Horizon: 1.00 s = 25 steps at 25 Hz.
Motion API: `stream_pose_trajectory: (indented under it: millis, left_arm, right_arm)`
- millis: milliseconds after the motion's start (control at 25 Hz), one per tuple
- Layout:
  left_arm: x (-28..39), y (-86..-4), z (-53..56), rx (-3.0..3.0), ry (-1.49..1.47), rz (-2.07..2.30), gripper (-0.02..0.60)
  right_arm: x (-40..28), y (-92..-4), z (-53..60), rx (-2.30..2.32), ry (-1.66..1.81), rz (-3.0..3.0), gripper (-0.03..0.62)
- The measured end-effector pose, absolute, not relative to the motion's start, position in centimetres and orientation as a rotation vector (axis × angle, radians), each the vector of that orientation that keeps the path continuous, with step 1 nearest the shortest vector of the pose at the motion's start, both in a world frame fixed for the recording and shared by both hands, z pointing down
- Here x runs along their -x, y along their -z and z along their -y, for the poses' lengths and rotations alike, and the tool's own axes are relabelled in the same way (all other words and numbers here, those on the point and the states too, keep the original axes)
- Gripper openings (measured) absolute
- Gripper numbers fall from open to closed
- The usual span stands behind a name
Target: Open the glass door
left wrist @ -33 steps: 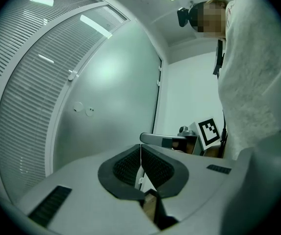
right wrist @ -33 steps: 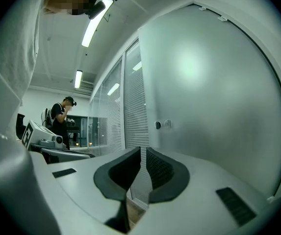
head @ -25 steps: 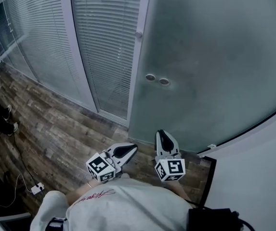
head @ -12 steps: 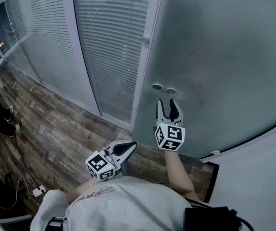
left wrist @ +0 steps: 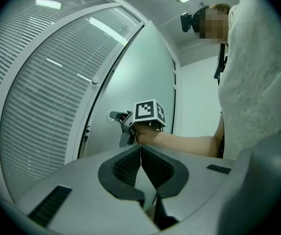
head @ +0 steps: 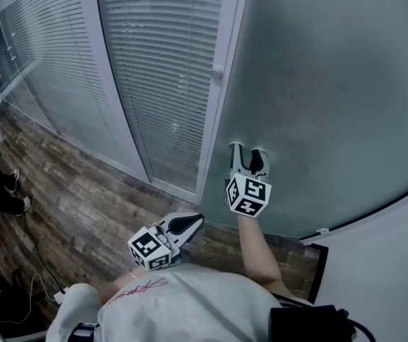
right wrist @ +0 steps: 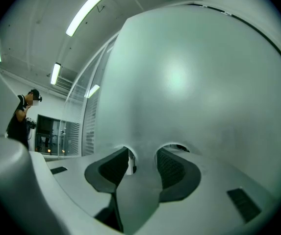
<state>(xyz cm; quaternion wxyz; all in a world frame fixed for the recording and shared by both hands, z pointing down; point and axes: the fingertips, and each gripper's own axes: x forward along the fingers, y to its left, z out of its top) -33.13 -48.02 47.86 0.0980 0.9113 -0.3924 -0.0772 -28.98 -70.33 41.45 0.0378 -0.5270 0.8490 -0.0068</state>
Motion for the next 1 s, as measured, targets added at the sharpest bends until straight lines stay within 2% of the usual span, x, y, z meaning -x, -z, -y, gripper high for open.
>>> stream_pose_trajectory:
  millis: [160,1000]
  left_arm:
    - [33.4,-47.9,48.2,-2.687,0.226,1.166,0.018]
    - [30.2,-47.4,44.8,-2.707,0.234,1.146,0.018]
  right_arm:
    - [28.6,-41.8,70.6,1.703,-0.053,-2.571,0.137]
    - [28.7,-41.2,66.7,1.605,-0.055,-2.614,0.133]
